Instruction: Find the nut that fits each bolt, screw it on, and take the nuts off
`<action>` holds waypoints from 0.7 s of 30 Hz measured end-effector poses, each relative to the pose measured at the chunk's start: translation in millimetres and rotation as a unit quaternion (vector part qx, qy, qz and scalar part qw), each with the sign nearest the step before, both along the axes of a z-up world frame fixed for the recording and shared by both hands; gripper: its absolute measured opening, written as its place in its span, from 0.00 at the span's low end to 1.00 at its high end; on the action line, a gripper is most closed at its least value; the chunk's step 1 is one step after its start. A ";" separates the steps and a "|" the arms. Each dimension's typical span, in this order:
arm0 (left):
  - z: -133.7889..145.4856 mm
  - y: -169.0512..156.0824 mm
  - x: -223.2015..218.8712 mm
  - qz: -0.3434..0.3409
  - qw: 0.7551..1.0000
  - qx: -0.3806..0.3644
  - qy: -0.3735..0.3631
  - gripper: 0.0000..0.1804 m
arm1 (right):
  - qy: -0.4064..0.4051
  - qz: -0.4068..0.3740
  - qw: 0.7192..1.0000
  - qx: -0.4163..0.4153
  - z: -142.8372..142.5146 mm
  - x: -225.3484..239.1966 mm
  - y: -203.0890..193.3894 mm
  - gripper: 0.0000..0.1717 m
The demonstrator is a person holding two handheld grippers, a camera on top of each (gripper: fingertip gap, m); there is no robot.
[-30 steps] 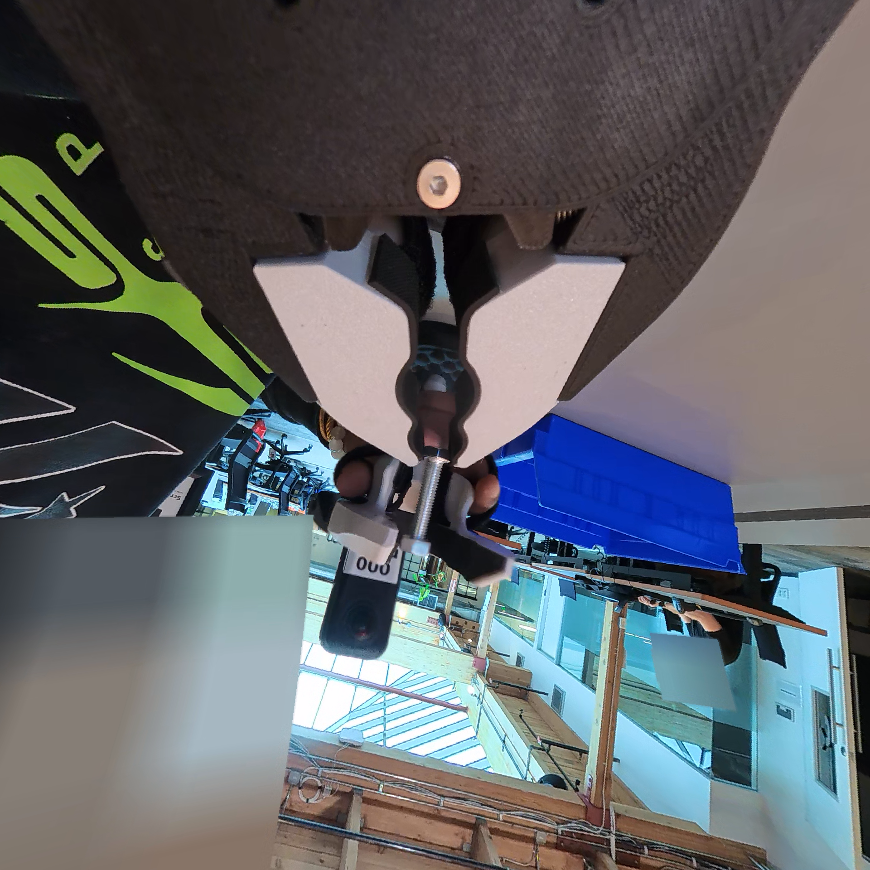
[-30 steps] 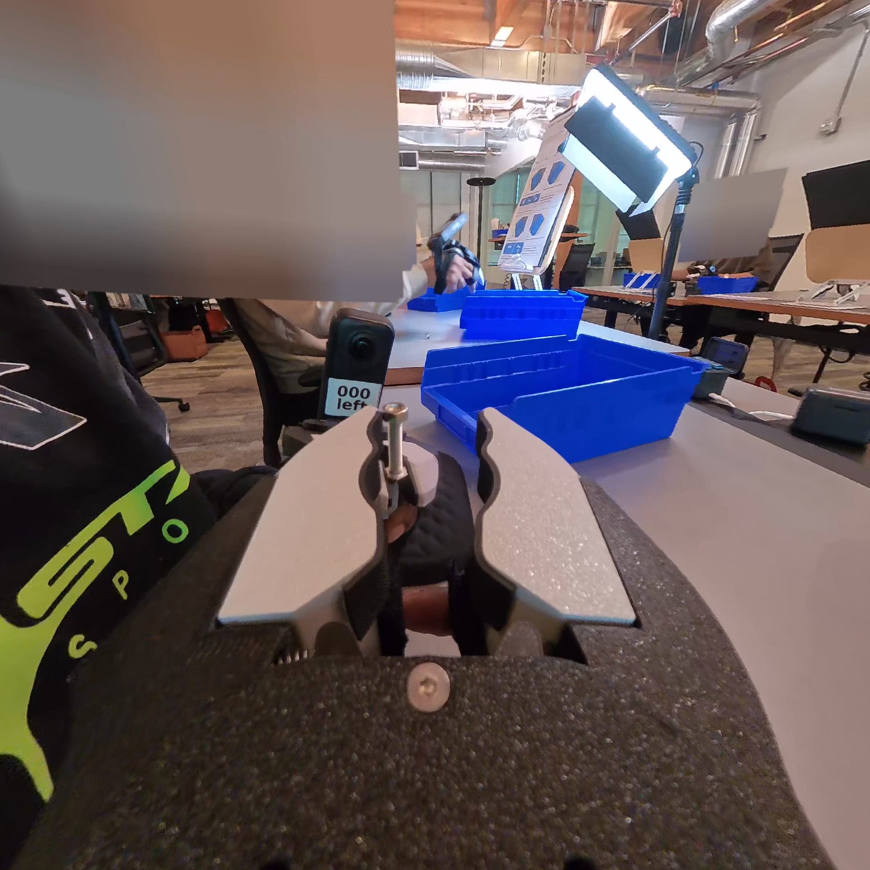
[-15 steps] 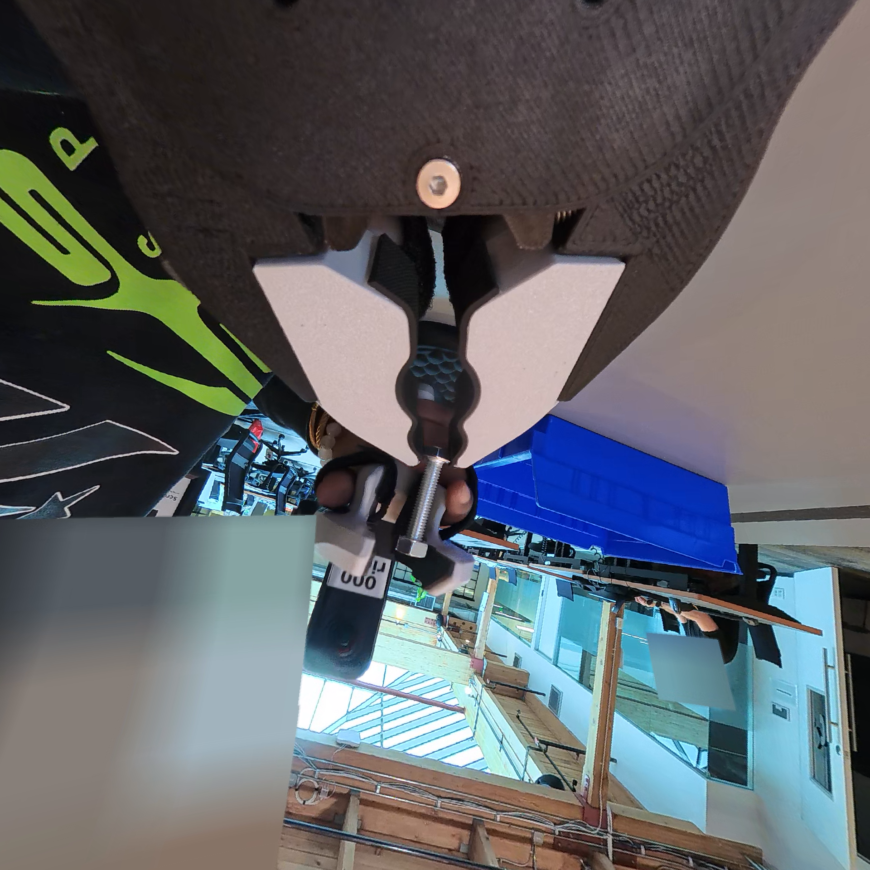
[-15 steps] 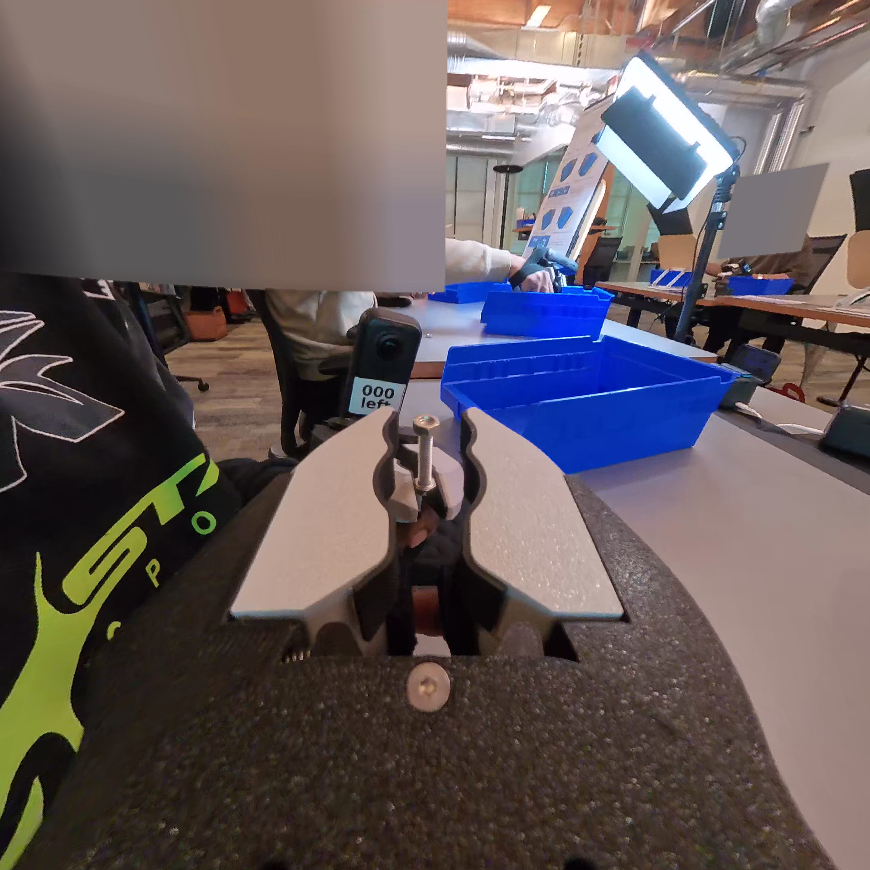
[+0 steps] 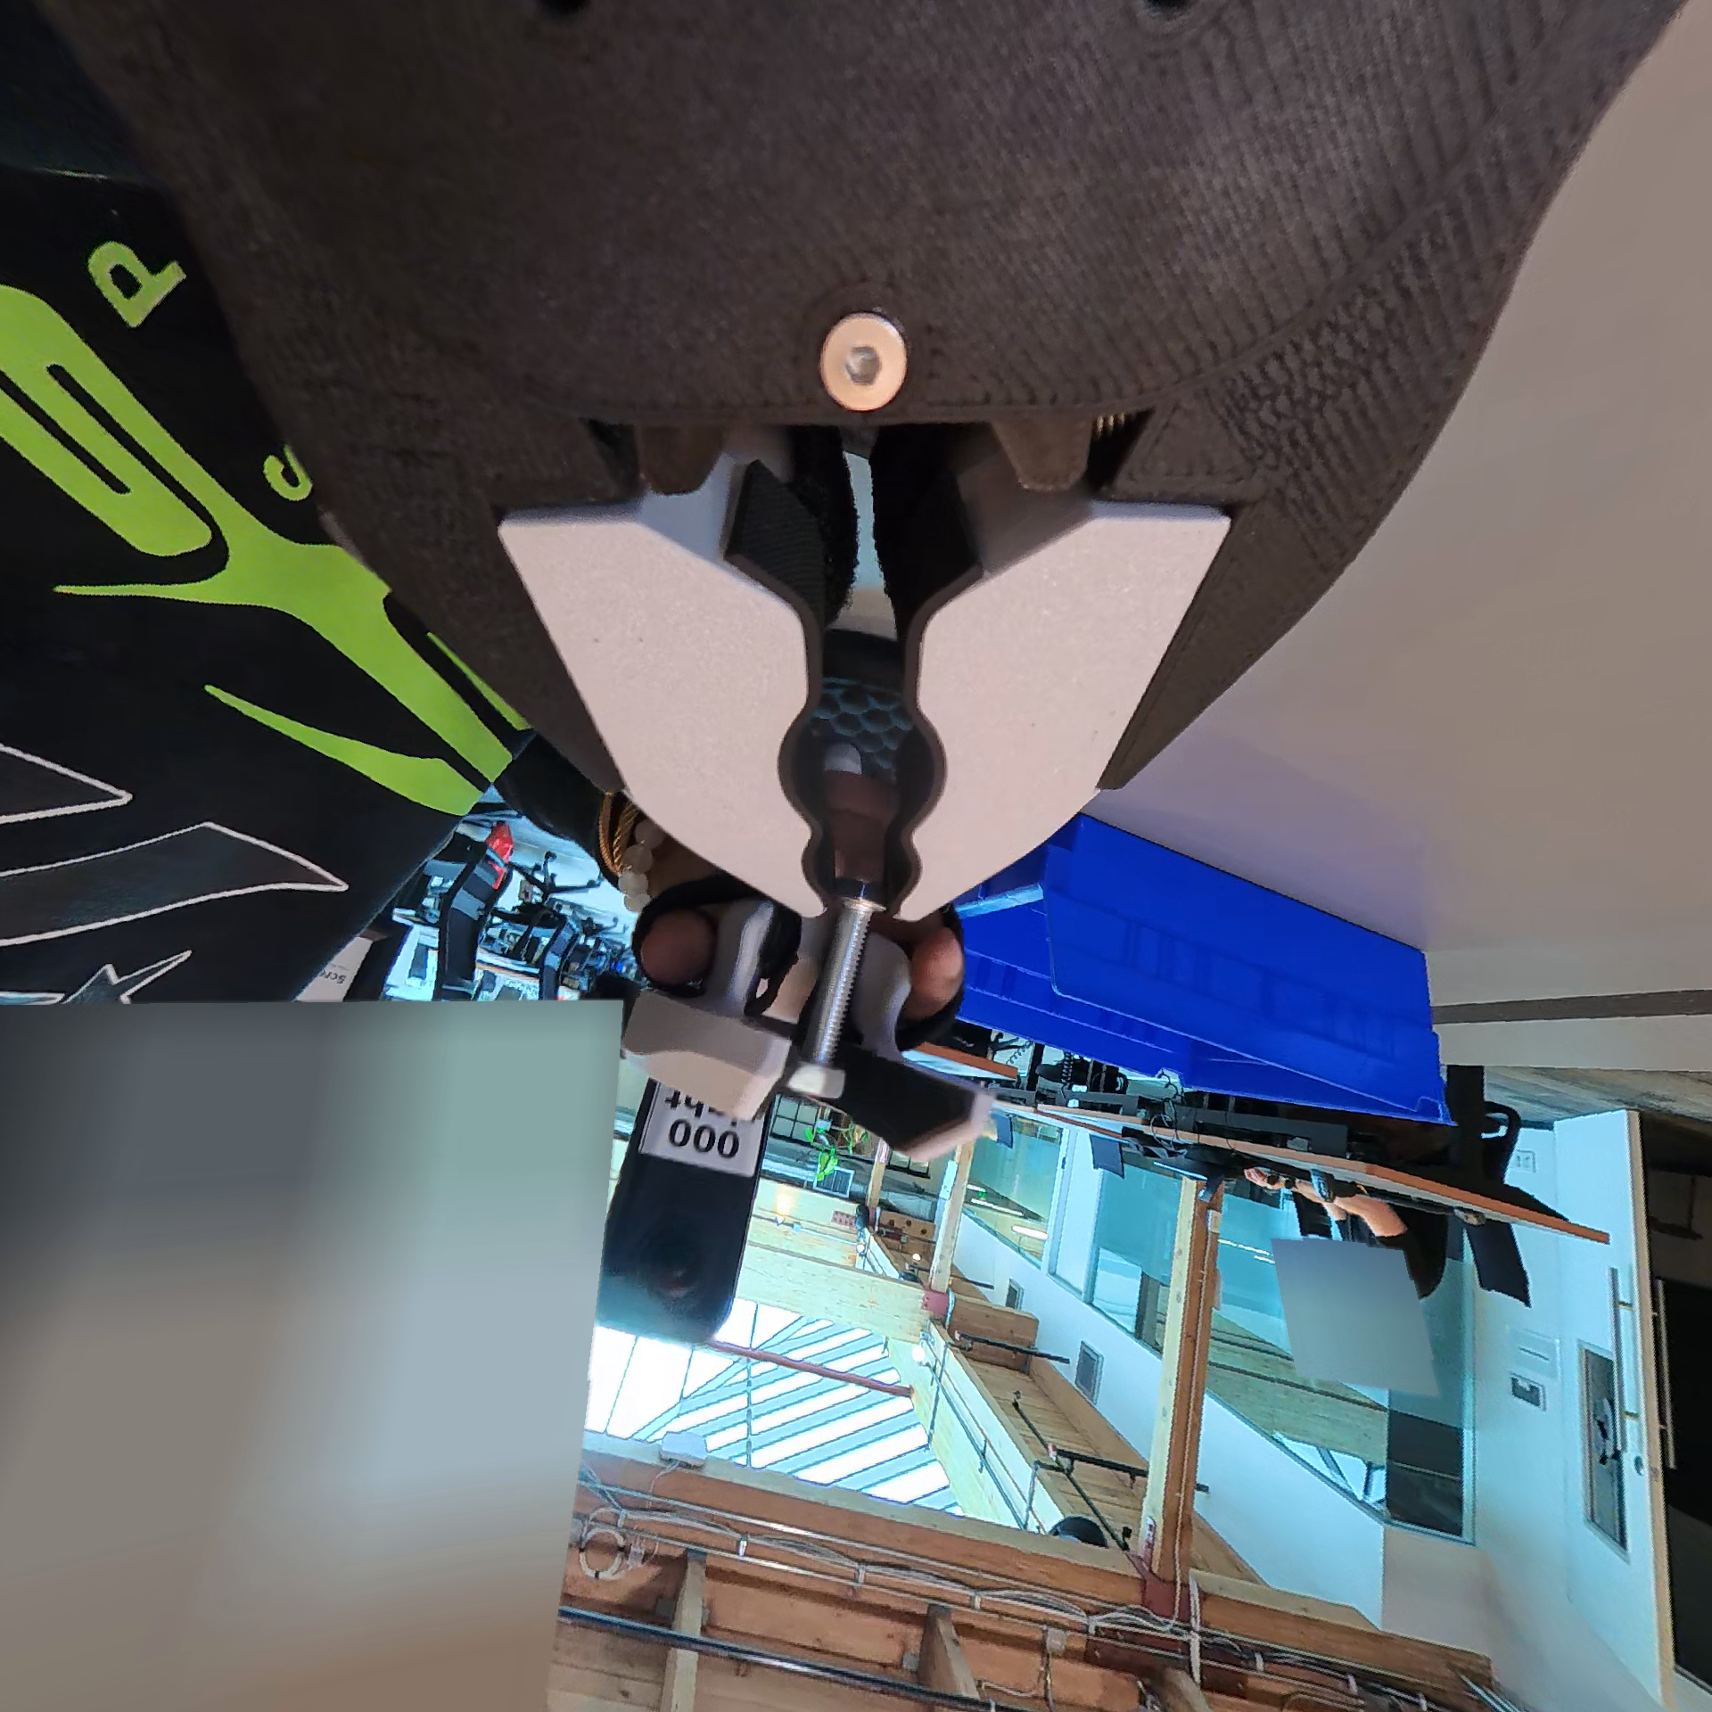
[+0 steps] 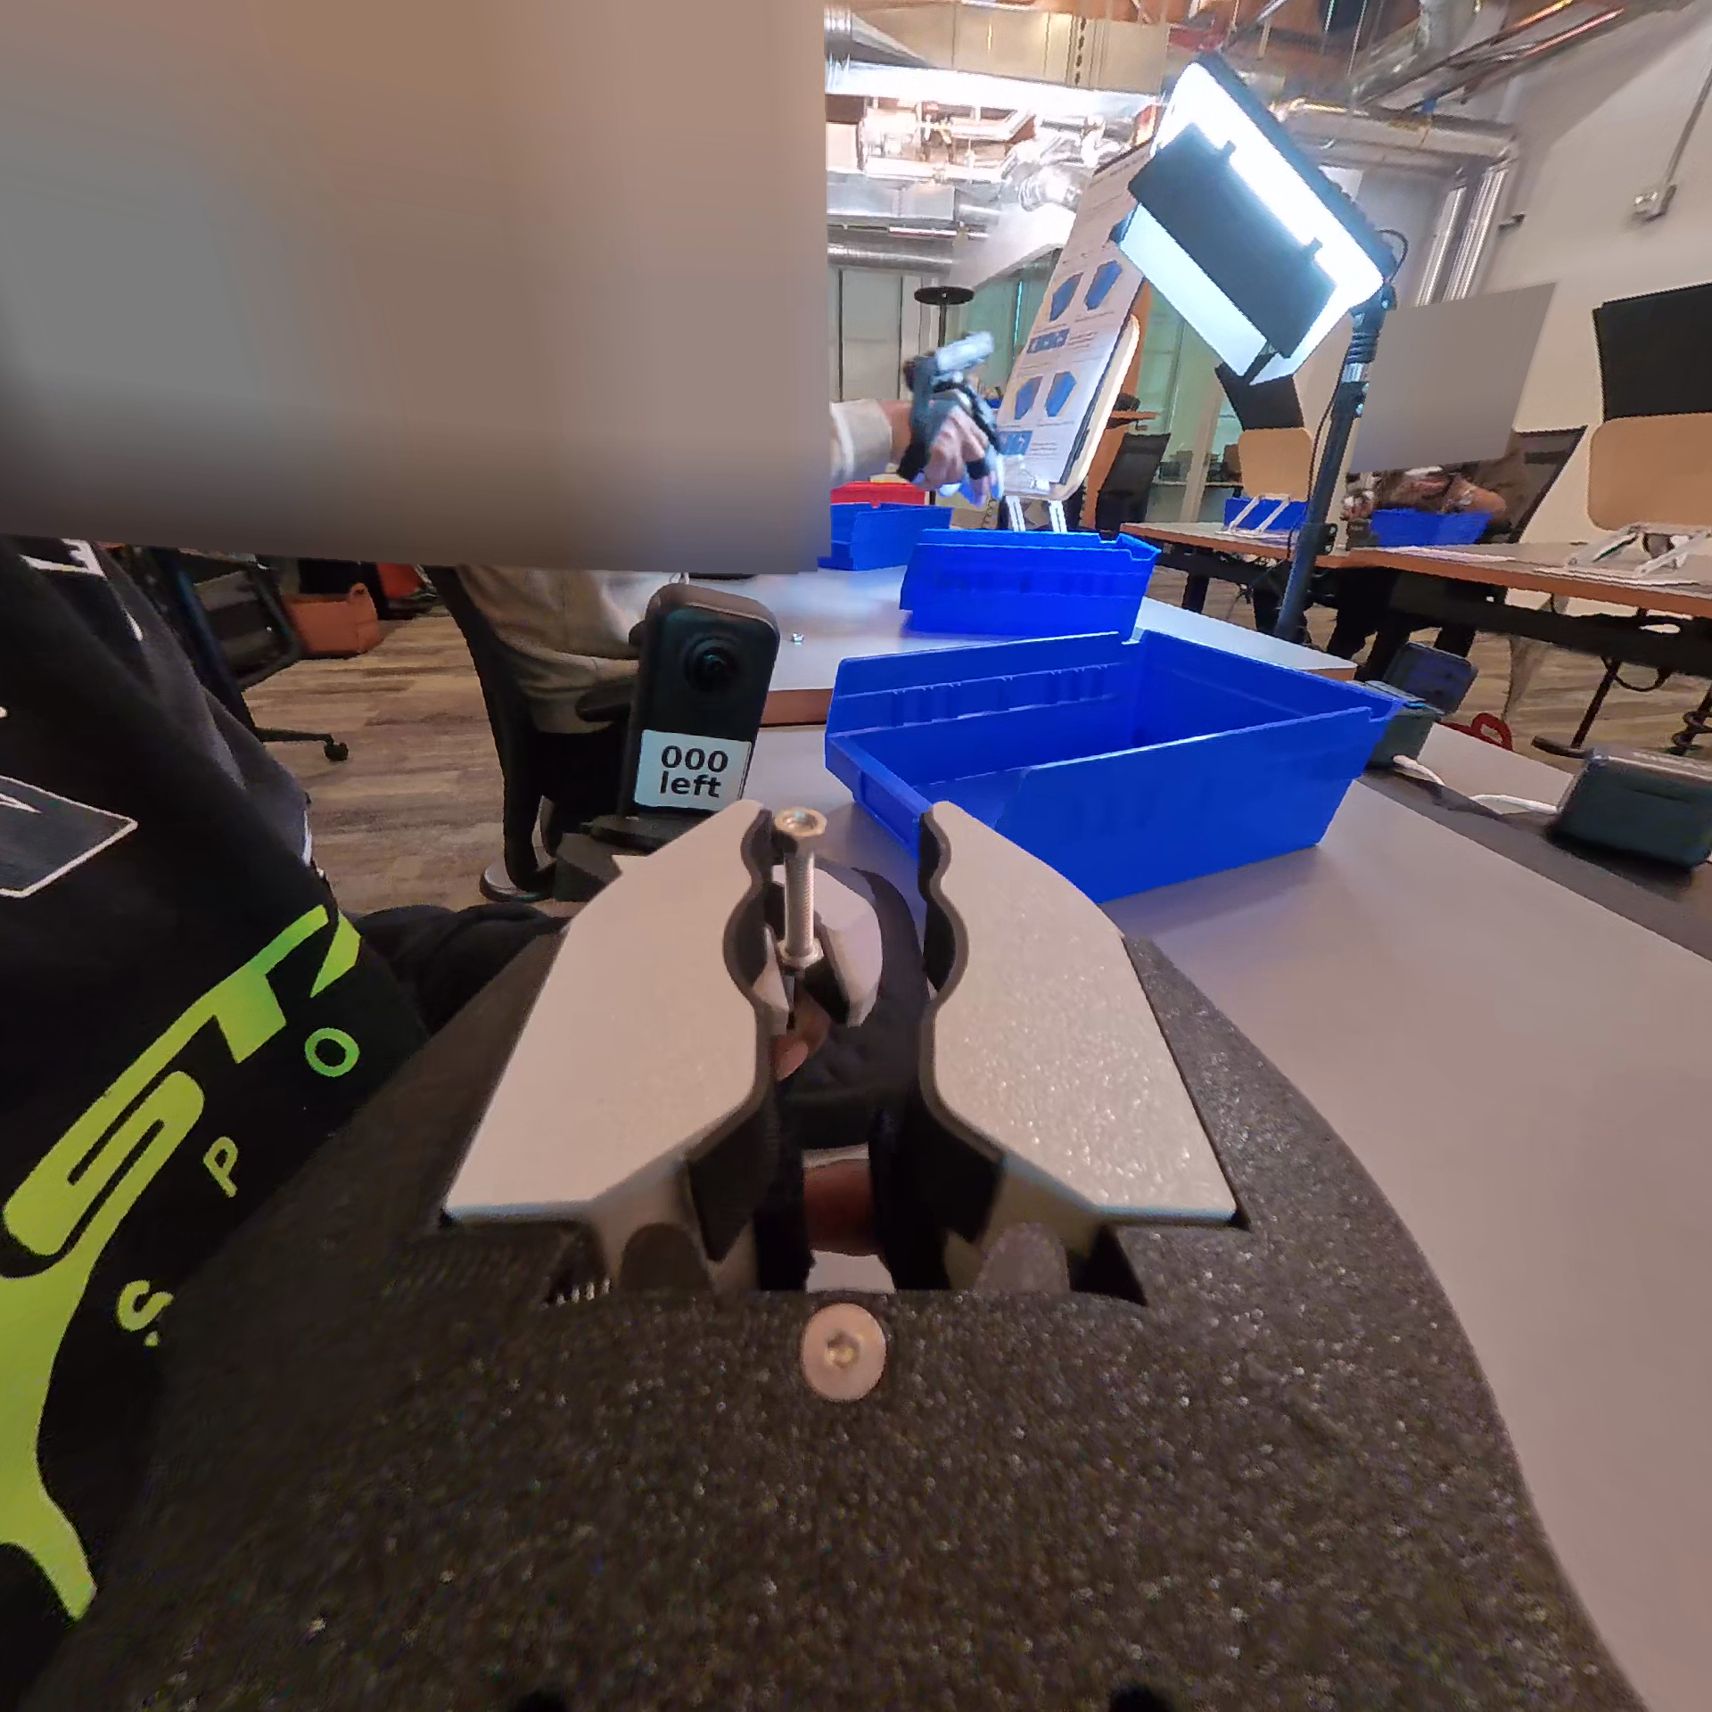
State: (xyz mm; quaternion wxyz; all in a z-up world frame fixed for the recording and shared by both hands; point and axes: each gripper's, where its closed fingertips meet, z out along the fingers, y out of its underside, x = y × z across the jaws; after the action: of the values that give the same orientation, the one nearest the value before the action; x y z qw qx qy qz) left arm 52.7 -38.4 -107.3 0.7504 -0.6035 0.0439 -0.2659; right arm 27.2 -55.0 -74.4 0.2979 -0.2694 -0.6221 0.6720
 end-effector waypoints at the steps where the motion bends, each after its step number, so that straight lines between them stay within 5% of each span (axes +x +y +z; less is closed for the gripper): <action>1: 0.2 -0.2 -0.8 0.000 1.000 0.000 -0.003 0.05 | 0.000 0.000 1.000 -0.002 0.1 1.1 2.3 0.17; 21: -1.4 -1.6 8.1 -0.046 0.999 -0.008 -0.005 0.05 | 0.034 0.044 0.997 0.049 2.5 17.5 -5.0 0.06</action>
State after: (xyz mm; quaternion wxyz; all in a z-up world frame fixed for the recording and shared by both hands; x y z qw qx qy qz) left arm 60.8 -40.0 -108.7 0.7325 -0.6058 0.0655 -0.3037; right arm 44.8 -60.0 -71.9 0.3020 -0.2043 -0.6554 0.6614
